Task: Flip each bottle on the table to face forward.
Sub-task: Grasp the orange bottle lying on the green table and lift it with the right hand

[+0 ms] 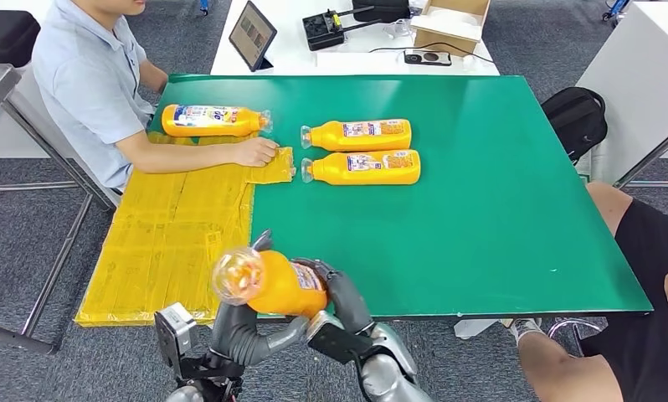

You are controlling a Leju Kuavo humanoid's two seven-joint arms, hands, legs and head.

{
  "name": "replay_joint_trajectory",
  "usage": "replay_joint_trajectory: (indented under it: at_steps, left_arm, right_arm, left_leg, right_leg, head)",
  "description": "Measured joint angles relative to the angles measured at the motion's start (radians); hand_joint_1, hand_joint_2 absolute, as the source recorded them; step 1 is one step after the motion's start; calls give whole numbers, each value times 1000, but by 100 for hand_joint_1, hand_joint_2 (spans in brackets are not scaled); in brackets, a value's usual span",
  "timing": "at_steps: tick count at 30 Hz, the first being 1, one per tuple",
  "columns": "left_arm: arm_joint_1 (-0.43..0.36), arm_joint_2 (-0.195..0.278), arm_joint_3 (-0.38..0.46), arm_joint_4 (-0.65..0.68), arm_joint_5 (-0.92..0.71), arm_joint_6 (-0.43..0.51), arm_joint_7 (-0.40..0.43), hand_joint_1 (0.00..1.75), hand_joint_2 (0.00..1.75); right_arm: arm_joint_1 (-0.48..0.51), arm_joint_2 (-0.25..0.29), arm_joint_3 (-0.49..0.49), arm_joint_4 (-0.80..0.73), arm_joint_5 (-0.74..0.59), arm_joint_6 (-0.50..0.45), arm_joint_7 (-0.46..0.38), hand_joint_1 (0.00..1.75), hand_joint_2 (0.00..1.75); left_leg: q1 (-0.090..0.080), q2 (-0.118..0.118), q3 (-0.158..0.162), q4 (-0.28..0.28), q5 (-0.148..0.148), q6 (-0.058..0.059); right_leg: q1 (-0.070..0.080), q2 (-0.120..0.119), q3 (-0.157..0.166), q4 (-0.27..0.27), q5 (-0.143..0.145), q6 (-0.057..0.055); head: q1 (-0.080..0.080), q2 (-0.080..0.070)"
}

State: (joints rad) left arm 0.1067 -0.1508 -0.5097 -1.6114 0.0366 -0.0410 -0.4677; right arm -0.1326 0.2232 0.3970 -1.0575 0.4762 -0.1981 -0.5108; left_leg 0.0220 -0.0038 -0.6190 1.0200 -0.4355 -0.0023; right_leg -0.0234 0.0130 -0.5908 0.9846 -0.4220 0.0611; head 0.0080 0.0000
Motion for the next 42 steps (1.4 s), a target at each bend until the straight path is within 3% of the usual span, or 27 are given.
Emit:
replay_joint_trajectory:
  at_steps: [7,8,11,12,16,24,34,36,38,40,42]
  left_arm:
    - [-33,-5,8,6,100,-54,91,0,175]
    - [-35,-5,11,8,107,-55,96,9,175]
    - [-39,-5,18,12,112,-51,98,137,175]
    - [-40,-5,20,12,107,-47,97,171,175]
    - [-43,-4,21,12,29,-4,91,172,175]
    - [-47,-4,13,9,-284,139,33,175,175]
    - [-58,-1,16,2,-325,139,29,175,175]
    - [-60,0,16,2,-320,131,30,175,175]
    - [-64,2,21,2,-289,103,38,175,175]
    - [-70,5,32,4,-233,59,54,175,175]
    - [-79,5,42,11,-167,15,81,175,175]
  right_arm:
    - [-52,37,41,105,-11,-56,-15,175,175]
    - [-57,41,44,117,-13,-59,-14,175,175]
    - [-74,50,53,149,-25,-60,-13,175,175]
    - [-80,53,56,160,-32,-60,-13,175,175]
    - [-100,62,72,202,-68,-57,-13,175,175]
    - [-116,62,102,217,-98,-15,13,175,175]
    - [-124,60,110,210,-97,12,26,172,175]
    - [-125,59,111,207,-92,12,30,86,175]
    - [-126,57,114,202,-79,9,41,2,87]
    - [-126,57,121,198,-58,-6,52,0,0]
    - [-126,57,127,197,-36,-45,42,0,0]
  left_leg:
    - [0,0,0,0,0,0]
    - [0,0,0,0,0,0]
    - [0,0,0,0,0,0]
    - [0,0,0,0,0,0]
    - [0,0,0,0,0,0]
    - [0,0,0,0,0,0]
    - [0,0,0,0,0,0]
    - [0,0,0,0,0,0]
    - [0,0,0,0,0,0]
    - [0,0,0,0,0,0]
    - [0,-1,0,0,0,0]
  right_leg:
    - [0,0,0,0,0,0]
    - [0,0,0,0,0,0]
    - [0,0,0,0,0,0]
    - [0,0,0,0,0,0]
    - [0,0,0,0,0,0]
    - [0,0,0,0,0,0]
    - [0,0,0,0,0,0]
    - [0,0,0,0,0,0]
    - [0,0,0,0,0,0]
    - [0,0,0,0,0,0]
    - [0,-1,0,0,0,0]
  head:
    - [0,0]
    - [0,0]
    - [0,0]
    - [0,0]
    - [0,0]
    - [0,0]
    - [0,0]
    - [0,0]
    - [0,0]
    - [0,0]
    - [0,0]
